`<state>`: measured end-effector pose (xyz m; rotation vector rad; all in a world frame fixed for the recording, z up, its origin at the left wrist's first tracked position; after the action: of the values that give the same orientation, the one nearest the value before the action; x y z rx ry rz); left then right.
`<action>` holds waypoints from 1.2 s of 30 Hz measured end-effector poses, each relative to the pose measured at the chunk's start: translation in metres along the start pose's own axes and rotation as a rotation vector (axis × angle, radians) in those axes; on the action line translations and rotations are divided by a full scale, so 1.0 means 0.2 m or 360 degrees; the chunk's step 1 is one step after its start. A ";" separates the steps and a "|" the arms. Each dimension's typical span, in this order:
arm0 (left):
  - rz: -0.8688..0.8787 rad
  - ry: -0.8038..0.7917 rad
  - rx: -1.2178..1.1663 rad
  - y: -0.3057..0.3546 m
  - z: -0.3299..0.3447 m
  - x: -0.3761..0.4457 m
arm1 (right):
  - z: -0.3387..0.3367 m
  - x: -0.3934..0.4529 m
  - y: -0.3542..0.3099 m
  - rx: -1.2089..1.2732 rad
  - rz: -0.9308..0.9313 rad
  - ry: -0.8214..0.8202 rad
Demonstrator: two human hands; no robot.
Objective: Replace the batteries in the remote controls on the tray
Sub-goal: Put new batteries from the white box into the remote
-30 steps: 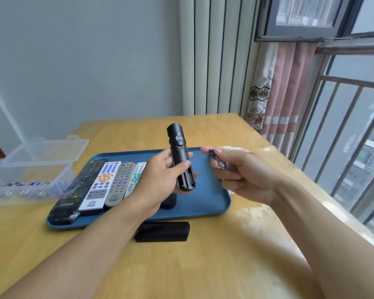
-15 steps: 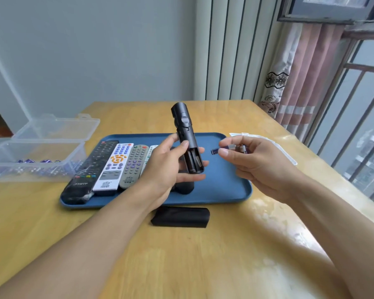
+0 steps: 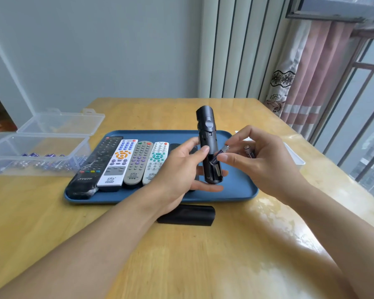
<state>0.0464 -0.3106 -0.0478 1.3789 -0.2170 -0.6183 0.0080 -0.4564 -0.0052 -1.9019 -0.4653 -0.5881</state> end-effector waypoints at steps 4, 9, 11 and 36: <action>-0.0050 -0.0033 -0.0050 -0.01 0.01 -0.01 | 0.01 0.00 0.00 -0.0064 -0.0056 -0.0022; -0.0072 -0.0083 -0.0028 -0.01 0.03 -0.02 | 0.03 0.00 0.02 -0.0182 -0.0032 -0.0126; -0.0075 -0.0110 -0.0014 -0.01 0.04 -0.02 | 0.04 -0.01 0.03 -0.0226 -0.0030 -0.0147; -0.0074 0.0297 -0.0349 -0.02 -0.07 0.01 | 0.00 -0.01 0.16 0.0170 0.0490 -0.0097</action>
<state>0.0543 -0.2992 -0.0542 1.2229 0.0323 -0.5318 0.0248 -0.4679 -0.0301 -1.8460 -0.2298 -0.2979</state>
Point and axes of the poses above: each hand's wrist, its own x-axis towards the middle knuckle, its own z-axis out of the palm, y = z × x, the point moved 7 cm from there along x, towards the middle knuckle, and after that the axes turned 12 degrees about -z, right-handed, at the moved point
